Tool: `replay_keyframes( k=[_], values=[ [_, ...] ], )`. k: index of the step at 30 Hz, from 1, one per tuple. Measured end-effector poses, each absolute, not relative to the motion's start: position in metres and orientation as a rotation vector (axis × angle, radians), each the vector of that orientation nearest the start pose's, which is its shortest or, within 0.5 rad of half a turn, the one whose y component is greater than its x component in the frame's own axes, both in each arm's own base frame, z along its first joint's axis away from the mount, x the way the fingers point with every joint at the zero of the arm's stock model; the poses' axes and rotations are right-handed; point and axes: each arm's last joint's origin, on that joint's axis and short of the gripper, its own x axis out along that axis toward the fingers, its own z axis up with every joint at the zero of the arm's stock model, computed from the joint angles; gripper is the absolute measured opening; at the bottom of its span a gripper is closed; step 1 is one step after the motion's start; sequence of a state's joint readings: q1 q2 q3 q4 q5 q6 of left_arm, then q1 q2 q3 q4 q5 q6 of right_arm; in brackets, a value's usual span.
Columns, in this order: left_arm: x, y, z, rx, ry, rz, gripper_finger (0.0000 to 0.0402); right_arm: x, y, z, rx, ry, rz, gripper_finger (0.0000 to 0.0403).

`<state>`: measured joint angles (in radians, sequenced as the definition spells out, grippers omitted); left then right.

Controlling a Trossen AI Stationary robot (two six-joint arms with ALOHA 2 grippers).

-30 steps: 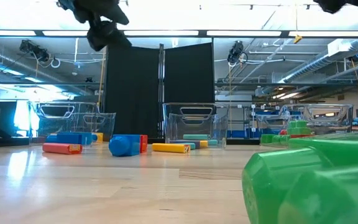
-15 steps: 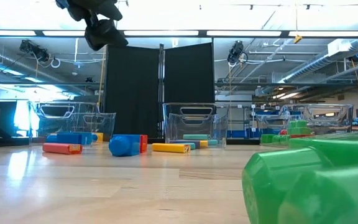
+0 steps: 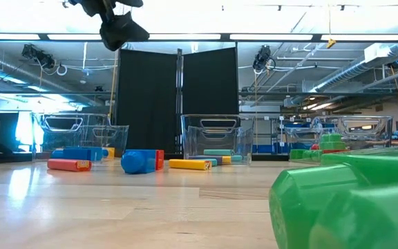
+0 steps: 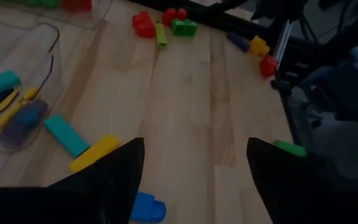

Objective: Sort blocks by size
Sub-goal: Put the purple block into the middle transparent bin

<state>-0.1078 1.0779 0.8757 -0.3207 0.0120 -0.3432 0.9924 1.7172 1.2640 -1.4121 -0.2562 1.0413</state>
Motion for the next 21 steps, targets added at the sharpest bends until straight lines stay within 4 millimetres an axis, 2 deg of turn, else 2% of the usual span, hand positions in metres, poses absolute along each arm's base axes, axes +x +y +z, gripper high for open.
replay_keyframes(
  k=[4, 7, 11, 21],
  values=[
    [0.231, -0.025, 0.3, -0.346, 0.503, -0.026, 0.0292, 0.136, 0.25, 0.204, -0.233, 1.96, 0.004, 0.0284],
    [0.233, -0.026, 0.304, -0.353, 0.47, -0.045, 0.0292, 0.129, 0.26, 0.196, -0.363, 1.908, 0.118, 0.0282],
    [0.234, -0.026, 0.306, -0.356, 0.442, -0.055, 0.0292, 0.123, 0.268, 0.183, -0.397, 1.844, 0.238, 0.028],
    [0.236, -0.026, 0.311, -0.363, 0.383, -0.066, 0.0292, 0.105, 0.254, 0.154, -0.454, 1.813, 0.374, 0.026]
  ],
)
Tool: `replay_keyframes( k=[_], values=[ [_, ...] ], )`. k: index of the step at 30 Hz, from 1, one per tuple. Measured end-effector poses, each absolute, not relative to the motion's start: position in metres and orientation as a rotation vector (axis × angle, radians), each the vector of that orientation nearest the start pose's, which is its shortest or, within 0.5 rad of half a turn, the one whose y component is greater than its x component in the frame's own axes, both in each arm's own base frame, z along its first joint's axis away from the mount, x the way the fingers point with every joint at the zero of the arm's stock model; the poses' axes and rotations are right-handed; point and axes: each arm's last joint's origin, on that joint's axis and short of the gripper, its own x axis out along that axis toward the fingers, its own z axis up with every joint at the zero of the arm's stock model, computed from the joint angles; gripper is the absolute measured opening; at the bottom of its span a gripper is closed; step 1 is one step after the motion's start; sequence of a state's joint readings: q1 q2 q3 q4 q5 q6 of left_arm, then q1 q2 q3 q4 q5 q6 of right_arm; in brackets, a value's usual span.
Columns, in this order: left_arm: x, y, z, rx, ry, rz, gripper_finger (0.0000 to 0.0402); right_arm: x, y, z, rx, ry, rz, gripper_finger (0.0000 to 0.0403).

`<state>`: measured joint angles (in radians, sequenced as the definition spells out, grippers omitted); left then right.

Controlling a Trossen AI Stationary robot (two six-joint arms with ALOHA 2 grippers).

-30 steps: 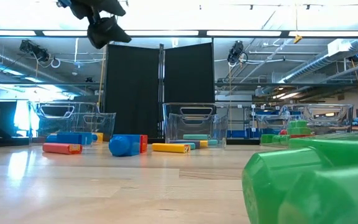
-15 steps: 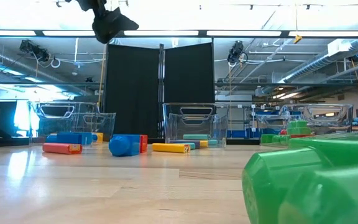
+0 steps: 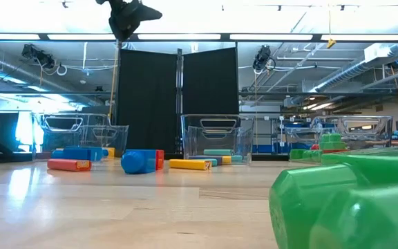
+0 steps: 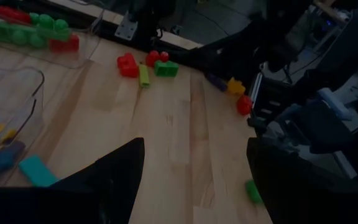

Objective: Sort blocks by size
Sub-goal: Put the purple block into the middle transparent bin

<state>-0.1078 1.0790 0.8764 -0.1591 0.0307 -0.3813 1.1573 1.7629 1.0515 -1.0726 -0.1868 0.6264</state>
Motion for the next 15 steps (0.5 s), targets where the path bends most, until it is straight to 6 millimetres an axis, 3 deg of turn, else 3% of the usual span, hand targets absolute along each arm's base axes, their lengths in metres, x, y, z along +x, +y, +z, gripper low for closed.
replay_keyframes(
  k=[6, 15],
  values=[
    [0.237, -0.026, 0.313, -0.372, 0.363, -0.066, 0.0292, 0.102, 0.249, 0.137, -0.421, 1.805, 0.414, 0.0247],
    [0.237, -0.026, 0.313, -0.379, 0.359, -0.044, 0.0292, 0.102, 0.245, 0.13, -0.407, 1.762, 0.398, 0.0243]
  ],
)
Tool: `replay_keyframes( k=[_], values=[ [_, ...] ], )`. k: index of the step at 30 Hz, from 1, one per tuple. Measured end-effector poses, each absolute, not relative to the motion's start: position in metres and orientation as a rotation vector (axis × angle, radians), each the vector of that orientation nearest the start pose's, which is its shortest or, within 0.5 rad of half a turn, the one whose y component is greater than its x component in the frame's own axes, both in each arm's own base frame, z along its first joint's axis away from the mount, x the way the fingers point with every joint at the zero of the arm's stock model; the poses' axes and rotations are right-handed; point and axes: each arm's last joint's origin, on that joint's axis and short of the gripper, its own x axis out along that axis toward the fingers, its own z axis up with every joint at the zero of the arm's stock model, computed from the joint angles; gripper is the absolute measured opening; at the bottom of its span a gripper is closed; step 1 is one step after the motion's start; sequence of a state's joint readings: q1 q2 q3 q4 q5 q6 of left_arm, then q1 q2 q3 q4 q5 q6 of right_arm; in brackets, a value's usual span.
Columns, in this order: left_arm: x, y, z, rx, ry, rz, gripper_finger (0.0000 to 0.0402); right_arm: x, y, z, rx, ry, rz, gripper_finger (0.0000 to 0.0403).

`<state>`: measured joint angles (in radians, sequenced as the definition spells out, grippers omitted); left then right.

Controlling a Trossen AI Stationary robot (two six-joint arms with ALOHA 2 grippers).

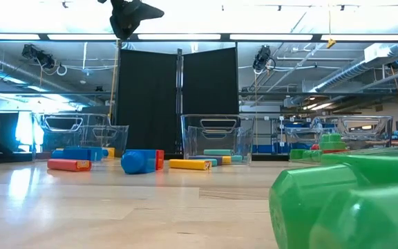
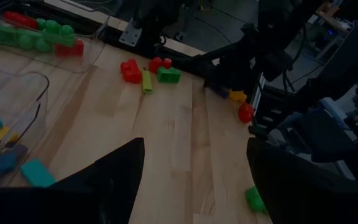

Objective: Sort blocks by size
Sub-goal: Put the purple block into the middle transparent bin

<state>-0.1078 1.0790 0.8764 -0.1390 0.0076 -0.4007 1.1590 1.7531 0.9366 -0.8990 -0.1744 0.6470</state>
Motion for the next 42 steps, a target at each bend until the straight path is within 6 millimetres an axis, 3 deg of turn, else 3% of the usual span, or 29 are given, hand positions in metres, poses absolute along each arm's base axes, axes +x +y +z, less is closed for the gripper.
replay_keyframes(
  k=[8, 16, 21, 33, 42],
  values=[
    [0.237, -0.026, 0.312, -0.377, 0.37, -0.038, 0.0292, 0.103, 0.24, 0.124, -0.293, 1.764, 0.277, 0.0207],
    [0.237, -0.026, 0.312, -0.349, 0.37, -0.043, 0.0292, 0.11, 0.238, 0.124, -0.231, 1.779, 0.238, 0.012],
    [0.237, -0.026, 0.312, -0.348, 0.37, -0.043, 0.0292, 0.114, 0.235, 0.125, -0.142, 1.806, 0.169, 0.0118],
    [0.237, -0.027, 0.313, -0.356, 0.375, -0.085, 0.0292, 0.13, 0.207, 0.167, 0.225, 1.611, -0.218, 0.0117],
    [0.237, -0.027, 0.312, -0.359, 0.375, -0.085, 0.0292, 0.16, 0.165, 0.204, 0.555, 1.382, -0.435, 0.0117]
  ],
)
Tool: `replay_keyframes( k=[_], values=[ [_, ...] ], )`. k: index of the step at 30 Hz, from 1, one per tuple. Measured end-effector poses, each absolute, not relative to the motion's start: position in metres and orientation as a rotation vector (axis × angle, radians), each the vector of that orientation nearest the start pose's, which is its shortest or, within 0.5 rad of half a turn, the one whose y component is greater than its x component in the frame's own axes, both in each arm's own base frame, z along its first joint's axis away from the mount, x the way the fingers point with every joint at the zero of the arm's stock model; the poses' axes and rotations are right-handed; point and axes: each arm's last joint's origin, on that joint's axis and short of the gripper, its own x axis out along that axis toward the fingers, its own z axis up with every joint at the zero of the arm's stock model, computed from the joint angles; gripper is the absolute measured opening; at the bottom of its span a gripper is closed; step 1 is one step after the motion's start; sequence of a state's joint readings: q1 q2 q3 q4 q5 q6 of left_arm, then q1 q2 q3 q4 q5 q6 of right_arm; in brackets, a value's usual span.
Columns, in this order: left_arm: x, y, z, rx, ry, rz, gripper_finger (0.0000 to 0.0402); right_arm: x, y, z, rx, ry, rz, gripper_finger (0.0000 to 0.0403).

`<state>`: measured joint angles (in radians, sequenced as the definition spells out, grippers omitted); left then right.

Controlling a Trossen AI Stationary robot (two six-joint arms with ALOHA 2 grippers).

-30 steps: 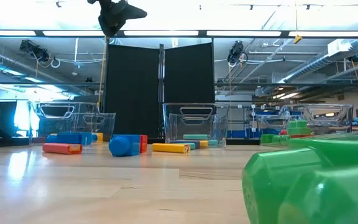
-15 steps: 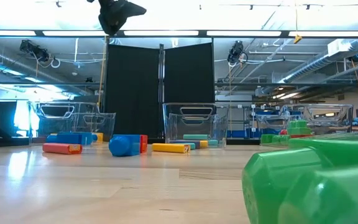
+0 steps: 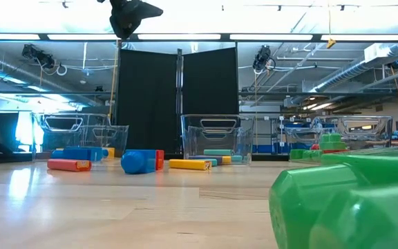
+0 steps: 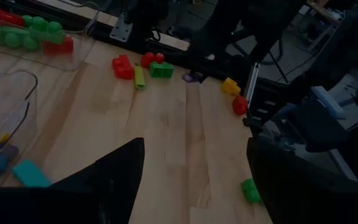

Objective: Sort blocks by size
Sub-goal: Put the purple block into the middle transparent bin

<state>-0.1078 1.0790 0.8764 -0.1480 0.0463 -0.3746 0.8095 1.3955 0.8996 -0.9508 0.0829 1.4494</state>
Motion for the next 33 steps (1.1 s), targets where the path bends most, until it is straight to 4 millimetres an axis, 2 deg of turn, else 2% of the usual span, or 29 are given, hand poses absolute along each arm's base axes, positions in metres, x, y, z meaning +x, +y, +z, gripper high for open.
replay_keyframes(
  k=[4, 11, 14, 20, 26, 29, 33],
  values=[
    [0.237, -0.027, 0.312, -0.359, 0.377, -0.085, 0.0292, 0.183, 0.147, 0.229, 0.609, 1.252, -0.492, 0.0117],
    [0.231, -0.029, 0.314, -0.454, 0.415, -0.192, 0.0292, 0.239, 0.11, 0.285, 0.543, 1.062, -0.59, 0.0117],
    [0.222, -0.028, 0.314, -0.449, 0.462, -0.206, 0.0292, 0.266, 0.092, 0.305, 0.508, 1.013, -0.599, 0.0117],
    [0.198, -0.021, 0.319, -0.38, 0.476, -0.07, 0.0292, 0.32, 0.047, 0.334, 0.468, 0.942, -0.628, 0.0118],
    [0.173, -0.016, 0.332, -0.354, 0.403, -0.002, 0.0292, 0.368, -0.015, 0.348, 0.417, 0.928, -0.623, 0.012],
    [0.164, -0.015, 0.336, -0.341, 0.383, 0.014, 0.0292, 0.387, -0.051, 0.345, 0.415, 0.945, -0.619, 0.012],
    [0.157, -0.014, 0.339, -0.345, 0.362, 0.019, 0.0292, 0.4, -0.106, 0.329, 0.474, 0.991, -0.64, 0.0121]
  ],
)
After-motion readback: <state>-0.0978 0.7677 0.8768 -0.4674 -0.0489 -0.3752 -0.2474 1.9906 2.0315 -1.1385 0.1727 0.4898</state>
